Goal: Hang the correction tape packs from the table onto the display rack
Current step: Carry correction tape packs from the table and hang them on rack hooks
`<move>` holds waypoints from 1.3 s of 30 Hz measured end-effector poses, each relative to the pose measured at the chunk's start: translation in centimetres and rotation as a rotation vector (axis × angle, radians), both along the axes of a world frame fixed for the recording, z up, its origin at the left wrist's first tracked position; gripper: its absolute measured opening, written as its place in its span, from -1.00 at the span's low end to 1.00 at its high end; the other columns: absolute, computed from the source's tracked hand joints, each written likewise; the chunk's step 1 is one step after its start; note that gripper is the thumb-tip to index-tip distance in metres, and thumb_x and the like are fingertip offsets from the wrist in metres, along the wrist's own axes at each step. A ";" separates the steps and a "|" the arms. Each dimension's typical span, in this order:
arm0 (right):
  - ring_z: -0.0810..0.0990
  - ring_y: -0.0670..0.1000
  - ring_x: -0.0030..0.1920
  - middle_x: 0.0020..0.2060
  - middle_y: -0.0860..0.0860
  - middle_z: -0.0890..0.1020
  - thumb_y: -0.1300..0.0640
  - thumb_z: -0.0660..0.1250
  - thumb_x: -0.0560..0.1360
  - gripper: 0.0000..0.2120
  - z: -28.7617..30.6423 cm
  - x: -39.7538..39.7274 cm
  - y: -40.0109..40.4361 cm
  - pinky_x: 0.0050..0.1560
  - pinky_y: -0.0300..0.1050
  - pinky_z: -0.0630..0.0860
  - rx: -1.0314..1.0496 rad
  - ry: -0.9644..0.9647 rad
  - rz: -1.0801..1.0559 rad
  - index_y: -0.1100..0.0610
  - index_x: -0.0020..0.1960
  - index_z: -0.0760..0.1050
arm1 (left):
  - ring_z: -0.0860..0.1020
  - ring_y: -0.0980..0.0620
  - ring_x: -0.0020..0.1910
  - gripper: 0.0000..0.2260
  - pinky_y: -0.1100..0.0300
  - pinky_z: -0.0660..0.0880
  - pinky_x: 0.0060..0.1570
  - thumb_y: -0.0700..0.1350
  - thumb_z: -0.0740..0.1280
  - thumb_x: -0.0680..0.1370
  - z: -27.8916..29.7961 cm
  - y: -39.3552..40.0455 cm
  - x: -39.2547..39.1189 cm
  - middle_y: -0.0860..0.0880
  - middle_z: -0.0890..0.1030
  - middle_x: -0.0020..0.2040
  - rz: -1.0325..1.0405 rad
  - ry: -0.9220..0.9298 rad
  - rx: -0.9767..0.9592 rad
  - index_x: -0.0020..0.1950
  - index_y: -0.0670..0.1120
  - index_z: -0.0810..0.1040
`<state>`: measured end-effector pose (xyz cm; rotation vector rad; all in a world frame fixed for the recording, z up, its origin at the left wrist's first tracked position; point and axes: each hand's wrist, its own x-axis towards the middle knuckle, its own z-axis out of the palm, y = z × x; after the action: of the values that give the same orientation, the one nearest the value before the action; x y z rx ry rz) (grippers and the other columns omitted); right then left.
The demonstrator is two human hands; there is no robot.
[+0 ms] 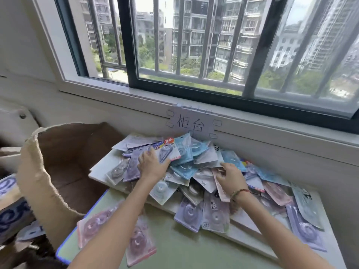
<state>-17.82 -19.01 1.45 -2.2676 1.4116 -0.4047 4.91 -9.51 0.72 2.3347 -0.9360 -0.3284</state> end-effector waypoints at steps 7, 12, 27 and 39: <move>0.34 0.08 0.37 0.37 0.11 0.40 0.16 0.25 0.54 -0.53 -0.6 2.5 -3.3 0.36 -0.11 0.23 0.003 0.025 0.048 0.20 0.43 0.30 | 0.04 -0.17 0.53 -0.35 -0.03 0.11 0.44 0.10 0.26 0.59 -1.3 -5.8 1.9 -0.23 0.13 0.54 -0.042 0.044 0.067 0.55 -0.16 0.10; 0.35 0.07 0.35 0.36 0.10 0.39 0.14 0.25 0.55 -0.54 -0.9 4.1 -4.9 0.33 -0.11 0.26 -0.002 0.042 0.038 0.18 0.43 0.31 | 0.10 -0.19 0.51 -0.43 -0.04 0.17 0.41 0.09 0.25 0.59 -2.7 -7.9 3.4 -0.26 0.22 0.49 -0.036 0.061 0.111 0.51 -0.14 0.22; 0.20 0.13 0.43 0.43 0.17 0.26 -0.02 0.23 0.56 -0.43 -0.4 13.2 -4.8 0.41 -0.06 0.14 -0.162 0.104 0.118 0.17 0.49 0.18 | 0.33 -0.21 0.28 -0.57 0.03 0.31 0.24 -0.04 0.37 0.52 1.6 -6.2 8.9 -0.22 0.35 0.22 -0.069 -0.012 -0.046 0.35 -0.13 0.40; -0.09 0.33 0.50 0.48 0.37 -0.06 -0.08 0.34 0.47 -0.22 -2.0 18.0 -3.3 0.50 0.17 -0.07 -0.098 0.498 0.054 0.20 0.50 0.03 | 0.32 -0.32 0.32 -0.54 -0.09 0.33 0.32 -0.06 0.31 0.54 -3.6 -3.1 10.2 -0.32 0.22 0.36 -0.055 0.137 0.218 0.37 -0.17 0.28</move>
<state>0.15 -22.34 -0.54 -2.5975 1.5783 0.1259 15.10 -12.58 -2.88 2.4478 -0.9390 -0.6331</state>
